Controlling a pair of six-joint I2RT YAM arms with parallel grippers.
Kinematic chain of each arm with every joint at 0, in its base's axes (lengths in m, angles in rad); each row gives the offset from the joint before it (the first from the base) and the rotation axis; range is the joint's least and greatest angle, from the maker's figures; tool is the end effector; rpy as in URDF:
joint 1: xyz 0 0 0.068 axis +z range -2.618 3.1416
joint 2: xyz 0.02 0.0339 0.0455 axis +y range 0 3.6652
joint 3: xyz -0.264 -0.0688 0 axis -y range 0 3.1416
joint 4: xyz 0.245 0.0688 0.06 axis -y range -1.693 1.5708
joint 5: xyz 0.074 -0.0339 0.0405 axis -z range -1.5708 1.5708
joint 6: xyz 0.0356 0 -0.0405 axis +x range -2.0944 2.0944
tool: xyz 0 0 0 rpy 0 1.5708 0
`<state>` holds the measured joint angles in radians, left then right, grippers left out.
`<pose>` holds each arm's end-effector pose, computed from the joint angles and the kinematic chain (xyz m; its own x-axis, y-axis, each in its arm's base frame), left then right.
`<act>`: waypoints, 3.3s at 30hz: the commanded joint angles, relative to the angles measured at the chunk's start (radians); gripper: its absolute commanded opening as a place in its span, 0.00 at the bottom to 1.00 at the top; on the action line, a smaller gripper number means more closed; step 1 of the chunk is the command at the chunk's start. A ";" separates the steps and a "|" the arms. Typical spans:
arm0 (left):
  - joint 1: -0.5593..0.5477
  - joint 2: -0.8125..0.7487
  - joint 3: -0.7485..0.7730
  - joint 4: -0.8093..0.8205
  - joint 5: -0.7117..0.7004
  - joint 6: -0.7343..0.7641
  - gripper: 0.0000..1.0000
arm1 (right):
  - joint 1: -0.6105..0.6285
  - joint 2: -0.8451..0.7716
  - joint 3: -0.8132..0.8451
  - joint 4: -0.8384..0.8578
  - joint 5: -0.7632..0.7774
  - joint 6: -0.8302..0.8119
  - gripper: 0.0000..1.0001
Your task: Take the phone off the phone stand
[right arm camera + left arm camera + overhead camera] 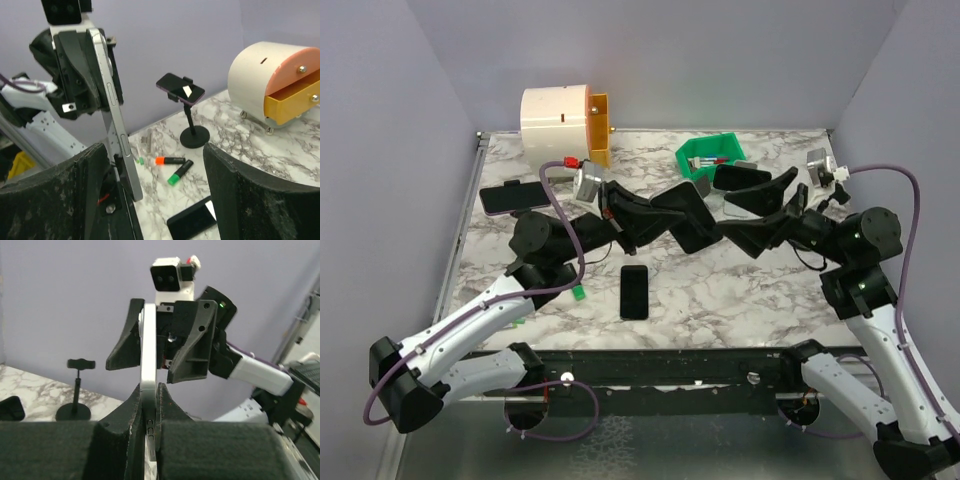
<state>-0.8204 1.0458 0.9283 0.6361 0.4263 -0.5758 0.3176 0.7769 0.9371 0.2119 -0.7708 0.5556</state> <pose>0.1464 -0.1786 0.4256 -0.2125 -0.4991 -0.8401 0.9480 0.1031 -0.3010 0.1412 0.0725 0.4331 -0.1499 0.3490 -0.9251 -0.8963 0.3469 0.2762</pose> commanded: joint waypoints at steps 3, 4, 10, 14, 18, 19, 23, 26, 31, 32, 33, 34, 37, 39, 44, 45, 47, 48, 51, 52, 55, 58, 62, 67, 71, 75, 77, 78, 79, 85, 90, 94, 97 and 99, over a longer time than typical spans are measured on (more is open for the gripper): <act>-0.006 -0.060 0.006 -0.091 0.353 0.023 0.00 | 0.062 -0.075 0.049 -0.322 -0.162 -0.244 0.81; -0.005 -0.061 0.004 -0.098 0.386 0.015 0.00 | 0.065 -0.088 0.044 -0.319 -0.196 -0.240 0.81; -0.005 -0.055 -0.002 -0.123 0.482 -0.002 0.00 | 0.079 -0.114 0.000 -0.220 -0.345 -0.128 0.80; -0.005 -0.036 0.009 -0.127 0.487 0.007 0.00 | 0.130 -0.083 -0.017 -0.232 -0.330 -0.136 0.79; -0.005 -0.020 0.013 -0.137 0.473 0.017 0.00 | 0.163 -0.053 -0.013 -0.282 -0.300 -0.153 0.78; -0.006 -0.020 0.010 -0.138 0.466 0.019 0.00 | 0.168 -0.050 -0.015 -0.282 -0.292 -0.151 0.77; -0.006 -0.026 -0.005 -0.148 0.410 0.046 0.00 | 0.180 -0.036 -0.021 -0.273 -0.278 -0.136 0.76; -0.006 -0.027 -0.001 -0.151 0.399 0.051 0.00 | 0.185 -0.020 -0.021 -0.286 -0.264 -0.138 0.73; -0.005 -0.032 0.000 -0.164 0.381 0.062 0.00 | 0.189 -0.010 -0.029 -0.293 -0.251 -0.144 0.69; -0.005 -0.034 -0.001 -0.168 0.372 0.067 0.00 | 0.189 -0.012 -0.028 -0.289 -0.254 -0.142 0.69; -0.006 -0.037 -0.004 -0.170 0.363 0.070 0.00 | 0.189 -0.012 -0.028 -0.285 -0.256 -0.138 0.69; -0.005 -0.037 -0.006 -0.172 0.354 0.072 0.00 | 0.189 -0.010 -0.026 -0.281 -0.259 -0.134 0.69; -0.006 -0.038 -0.007 -0.180 0.333 0.074 0.00 | 0.190 -0.002 -0.026 -0.279 -0.250 -0.129 0.68; -0.006 -0.037 -0.006 -0.185 0.321 0.075 0.00 | 0.192 0.004 -0.024 -0.285 -0.242 -0.131 0.68; -0.005 -0.036 -0.006 -0.197 0.279 0.083 0.00 | 0.193 0.021 -0.023 -0.300 -0.214 -0.142 0.63; -0.006 -0.036 -0.005 -0.197 0.277 0.083 0.00 | 0.194 0.024 -0.021 -0.303 -0.207 -0.146 0.61; -0.005 -0.033 -0.003 -0.199 0.276 0.081 0.00 | 0.195 0.033 -0.019 -0.308 -0.200 -0.150 0.59; -0.005 -0.033 -0.003 -0.199 0.276 0.080 0.00 | 0.195 0.036 -0.019 -0.308 -0.198 -0.151 0.57; -0.006 -0.035 -0.006 -0.200 0.275 0.082 0.00 | 0.196 0.045 -0.020 -0.303 -0.196 -0.151 0.52; -0.005 -0.036 -0.006 -0.200 0.275 0.082 0.00 | 0.197 0.047 -0.019 -0.301 -0.196 -0.151 0.50; -0.005 -0.036 -0.009 -0.200 0.276 0.082 0.00 | 0.196 0.054 -0.020 -0.294 -0.201 -0.148 0.43; -0.005 -0.033 -0.011 -0.202 0.281 0.082 0.00 | 0.196 0.054 -0.027 -0.274 -0.222 -0.140 0.38; -0.005 -0.033 -0.012 -0.202 0.290 0.085 0.00 | 0.196 0.044 -0.047 -0.226 -0.246 -0.116 0.30; -0.006 -0.027 -0.014 -0.202 0.289 0.089 0.00 | 0.197 0.036 -0.067 -0.198 -0.255 -0.100 0.14; -0.006 -0.035 -0.025 -0.207 0.265 0.105 0.24 | 0.196 0.016 -0.096 -0.141 -0.255 -0.071 0.00; -0.005 -0.055 -0.041 -0.224 0.229 0.130 0.51 | 0.196 -0.006 -0.105 -0.128 -0.233 -0.066 0.00; -0.006 -0.062 -0.039 -0.261 0.208 0.154 0.58 | 0.196 -0.025 -0.106 -0.123 -0.209 -0.063 0.00; -0.006 -0.068 -0.039 -0.285 0.193 0.167 0.61 | 0.196 -0.039 -0.110 -0.118 -0.194 -0.059 0.00; -0.006 -0.077 -0.039 -0.305 0.177 0.181 0.63 | 0.196 -0.051 -0.114 -0.110 -0.178 -0.052 0.00; -0.005 -0.155 -0.056 -0.442 -0.023 0.260 0.98 | 0.197 -0.123 -0.138 -0.099 -0.035 -0.028 0.00; -0.006 -0.266 -0.119 -0.507 -0.327 0.318 0.99 | 0.196 -0.139 -0.149 -0.232 0.198 -0.082 0.00; -0.005 -0.318 -0.151 -0.492 -0.410 0.384 0.99 | 0.196 -0.071 -0.170 -0.326 0.292 -0.096 0.00; -0.005 -0.310 -0.134 -0.510 -0.419 0.458 0.99 | 0.196 0.009 -0.205 -0.346 0.295 -0.083 0.00; -0.006 -0.301 -0.128 -0.518 -0.463 0.497 0.99 | 0.196 0.069 -0.243 -0.307 0.253 -0.055 0.00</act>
<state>-0.8207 0.7353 0.7883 0.1577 0.0879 -0.1997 0.5114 0.7567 0.7551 -0.0715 -0.5522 0.4778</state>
